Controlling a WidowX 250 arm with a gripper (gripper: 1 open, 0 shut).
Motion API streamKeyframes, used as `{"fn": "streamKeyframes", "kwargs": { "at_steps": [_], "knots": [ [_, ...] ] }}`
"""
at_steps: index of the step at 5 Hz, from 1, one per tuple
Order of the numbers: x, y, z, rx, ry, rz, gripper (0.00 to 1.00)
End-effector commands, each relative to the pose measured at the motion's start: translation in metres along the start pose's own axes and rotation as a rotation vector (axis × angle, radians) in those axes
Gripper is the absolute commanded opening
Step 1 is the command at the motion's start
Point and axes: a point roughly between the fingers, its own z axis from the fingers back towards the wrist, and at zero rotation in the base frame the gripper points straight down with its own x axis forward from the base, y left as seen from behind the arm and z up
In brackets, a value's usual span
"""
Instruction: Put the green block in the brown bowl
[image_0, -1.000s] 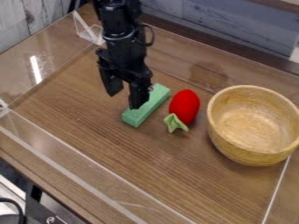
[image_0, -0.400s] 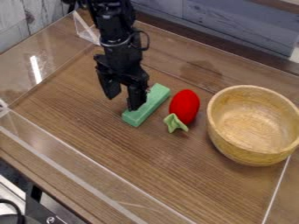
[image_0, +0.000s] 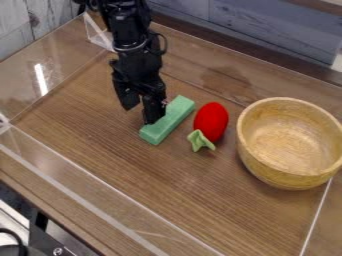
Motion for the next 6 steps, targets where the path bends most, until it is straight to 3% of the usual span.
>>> {"fn": "streamKeyframes", "kwargs": {
  "at_steps": [1,2,4,5,6],
  "knots": [
    [0.008,0.003,0.005,0.021,-0.047,0.034,1.00],
    [0.007,-0.001,-0.003,0.016,-0.048,0.058,1.00],
    [-0.007,-0.004,0.005,0.009,-0.047,0.096,1.00],
    [-0.011,-0.013,-0.004,0.016,-0.040,0.143,1.00],
    [-0.002,-0.018,-0.014,0.017,-0.029,0.137,1.00]
  ]
}}
